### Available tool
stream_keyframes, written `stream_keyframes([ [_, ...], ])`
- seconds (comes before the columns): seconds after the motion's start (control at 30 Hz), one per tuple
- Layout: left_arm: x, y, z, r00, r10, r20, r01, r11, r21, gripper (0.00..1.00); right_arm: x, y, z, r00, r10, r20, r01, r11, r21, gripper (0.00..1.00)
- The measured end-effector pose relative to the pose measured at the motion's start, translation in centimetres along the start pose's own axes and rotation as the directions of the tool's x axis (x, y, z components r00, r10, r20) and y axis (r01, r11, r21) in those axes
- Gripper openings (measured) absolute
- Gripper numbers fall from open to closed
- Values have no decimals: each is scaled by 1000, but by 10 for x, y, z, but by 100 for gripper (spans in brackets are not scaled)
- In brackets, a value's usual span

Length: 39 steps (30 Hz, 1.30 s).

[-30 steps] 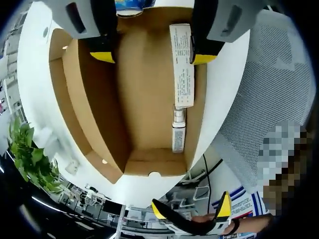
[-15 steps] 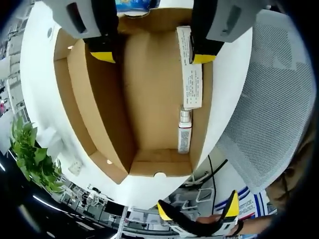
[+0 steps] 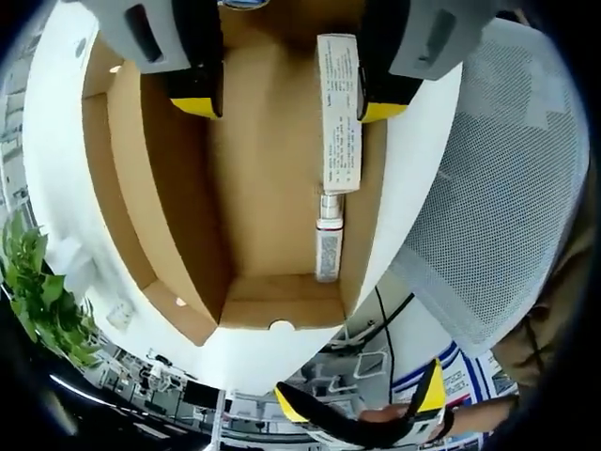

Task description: Operate the shoe box by opening the lid, removing the specified soft item, and placing it in the target area until the item is outside and the box remains undamaged.

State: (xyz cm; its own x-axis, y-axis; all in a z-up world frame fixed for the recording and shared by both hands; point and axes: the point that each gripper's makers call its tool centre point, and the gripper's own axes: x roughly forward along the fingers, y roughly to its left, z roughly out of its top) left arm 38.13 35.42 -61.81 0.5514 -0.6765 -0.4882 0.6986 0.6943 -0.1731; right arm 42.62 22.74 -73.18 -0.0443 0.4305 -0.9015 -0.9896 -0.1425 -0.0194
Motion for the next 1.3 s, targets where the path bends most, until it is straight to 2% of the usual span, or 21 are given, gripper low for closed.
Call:
stream_keyframes([
  [0.13,-1,0,-1,1000,1,0,-1,1000,-6,71,-2,3,-6,1000,12,-2,-12,1000,4,51],
  [0.33,-1,1,-3,1000,1,-4,-1,1000,-5,71,-9,-6,-18,999,-27,-19,28,999,24,52],
  [0.5,0,-1,2,1000,-3,1,3,1000,0,71,-10,-1,-17,999,-23,-26,23,1000,4,50],
  [0.63,2,-1,3,1000,-5,3,5,1000,3,71,-8,7,-12,1000,14,-8,-14,1000,16,50],
  [0.73,2,-2,3,1000,-6,1,6,1000,4,71,-5,9,-9,1000,31,-4,-31,999,18,47],
  [0.8,2,-2,3,1000,-6,1,6,1000,4,71,-1,10,-9,999,36,-13,-36,999,18,45],
  [0.9,1,-1,3,1000,-4,0,4,1000,4,71,5,10,-13,997,26,-67,-30,998,-63,43],
  [0.97,1,0,3,1000,-2,2,2,1000,3,71,8,13,-11,996,21,-81,-28,996,-83,41],
  [1.3,1,1,3,1000,-1,3,1,1000,-1,70,21,15,-16,992,25,-123,-37,995,-96,32],
])
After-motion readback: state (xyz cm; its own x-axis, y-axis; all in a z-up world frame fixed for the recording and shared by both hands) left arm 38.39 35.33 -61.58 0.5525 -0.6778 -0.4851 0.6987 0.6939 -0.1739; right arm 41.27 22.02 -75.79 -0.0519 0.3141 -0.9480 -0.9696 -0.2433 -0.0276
